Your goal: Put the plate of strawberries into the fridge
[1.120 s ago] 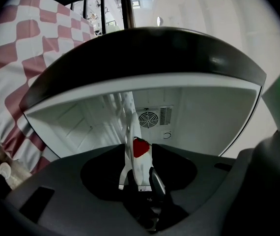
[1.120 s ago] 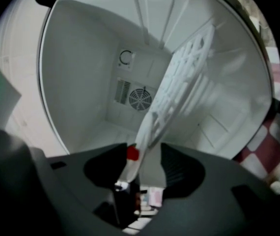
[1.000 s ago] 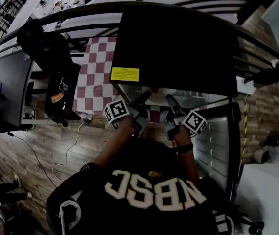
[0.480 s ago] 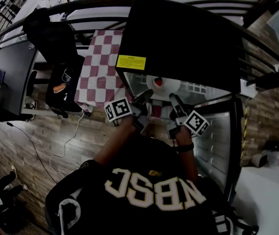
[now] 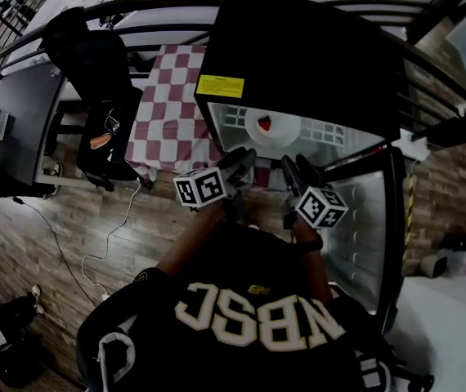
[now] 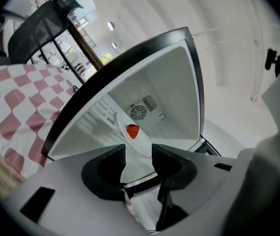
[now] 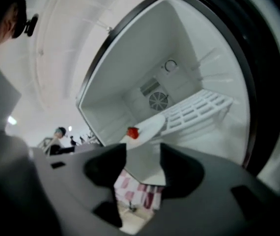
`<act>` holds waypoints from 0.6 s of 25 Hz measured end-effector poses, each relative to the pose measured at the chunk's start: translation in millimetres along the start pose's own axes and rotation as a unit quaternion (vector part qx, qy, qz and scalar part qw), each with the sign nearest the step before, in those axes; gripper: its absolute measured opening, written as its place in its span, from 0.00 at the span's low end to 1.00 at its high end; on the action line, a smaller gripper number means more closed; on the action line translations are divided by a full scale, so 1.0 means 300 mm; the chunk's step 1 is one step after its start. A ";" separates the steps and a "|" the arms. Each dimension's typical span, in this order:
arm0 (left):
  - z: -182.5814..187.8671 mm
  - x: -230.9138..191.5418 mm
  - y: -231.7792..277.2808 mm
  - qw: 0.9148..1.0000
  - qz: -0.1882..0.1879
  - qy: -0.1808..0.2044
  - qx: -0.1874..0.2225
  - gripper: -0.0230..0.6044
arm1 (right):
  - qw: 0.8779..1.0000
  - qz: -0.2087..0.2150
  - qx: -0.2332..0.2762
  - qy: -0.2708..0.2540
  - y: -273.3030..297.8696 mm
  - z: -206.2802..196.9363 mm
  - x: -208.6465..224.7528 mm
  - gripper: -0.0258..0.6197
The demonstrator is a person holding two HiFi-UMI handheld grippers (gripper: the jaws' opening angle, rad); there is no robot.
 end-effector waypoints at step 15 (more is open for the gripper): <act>0.005 0.024 -0.005 0.926 0.079 0.367 0.030 0.26 | 0.971 -0.082 -0.004 -0.225 0.021 -0.008 -0.047 0.37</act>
Point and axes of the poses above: the fingertips, and each gripper's own axes: y forward along the fingers, x to its right, z out of its top, the point moved 6 cm from there along -y, backward along the fingers, and after that the axes turned 14 degrees about -y, right-handed, at the moved point
